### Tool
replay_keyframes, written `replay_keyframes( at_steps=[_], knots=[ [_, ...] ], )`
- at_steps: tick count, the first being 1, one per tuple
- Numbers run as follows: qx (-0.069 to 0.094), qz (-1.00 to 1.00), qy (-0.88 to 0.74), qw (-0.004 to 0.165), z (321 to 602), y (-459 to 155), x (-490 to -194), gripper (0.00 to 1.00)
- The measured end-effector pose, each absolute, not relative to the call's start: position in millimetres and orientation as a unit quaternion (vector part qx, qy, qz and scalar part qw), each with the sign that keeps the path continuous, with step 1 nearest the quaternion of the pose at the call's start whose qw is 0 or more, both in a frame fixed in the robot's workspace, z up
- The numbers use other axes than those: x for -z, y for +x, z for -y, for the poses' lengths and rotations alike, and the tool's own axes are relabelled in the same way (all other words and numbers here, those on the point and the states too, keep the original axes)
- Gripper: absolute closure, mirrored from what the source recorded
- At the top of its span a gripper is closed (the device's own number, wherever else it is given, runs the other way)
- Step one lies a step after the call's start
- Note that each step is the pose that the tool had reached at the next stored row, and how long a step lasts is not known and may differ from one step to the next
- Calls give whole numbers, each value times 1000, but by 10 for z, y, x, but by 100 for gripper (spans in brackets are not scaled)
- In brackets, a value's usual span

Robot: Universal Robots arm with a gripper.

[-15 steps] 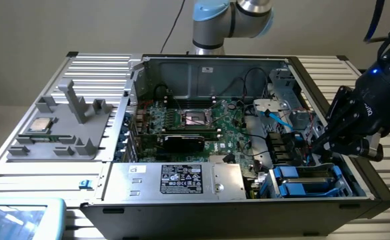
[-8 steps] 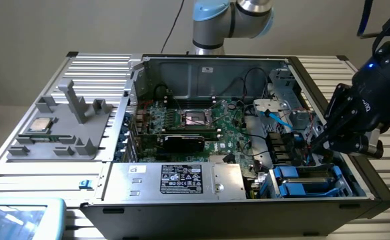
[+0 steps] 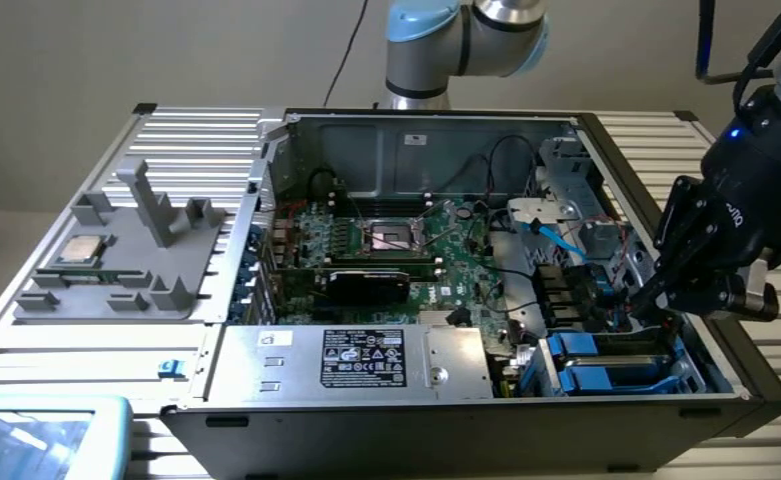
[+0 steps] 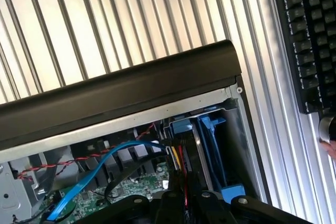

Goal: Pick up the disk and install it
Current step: 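Insert the first disk wire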

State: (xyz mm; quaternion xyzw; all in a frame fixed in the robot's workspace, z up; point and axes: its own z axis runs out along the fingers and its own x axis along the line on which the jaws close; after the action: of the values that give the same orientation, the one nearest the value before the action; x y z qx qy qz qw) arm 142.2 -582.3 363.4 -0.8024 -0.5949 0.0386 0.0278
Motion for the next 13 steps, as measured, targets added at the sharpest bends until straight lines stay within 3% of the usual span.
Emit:
replay_keyframes(
  at_steps=[9,13],
  knots=[
    [-39,594,-803,27,5821,1300,-3635,85],
    [-43,593,-804,17,5821,1256,-3635,85]
  ],
)
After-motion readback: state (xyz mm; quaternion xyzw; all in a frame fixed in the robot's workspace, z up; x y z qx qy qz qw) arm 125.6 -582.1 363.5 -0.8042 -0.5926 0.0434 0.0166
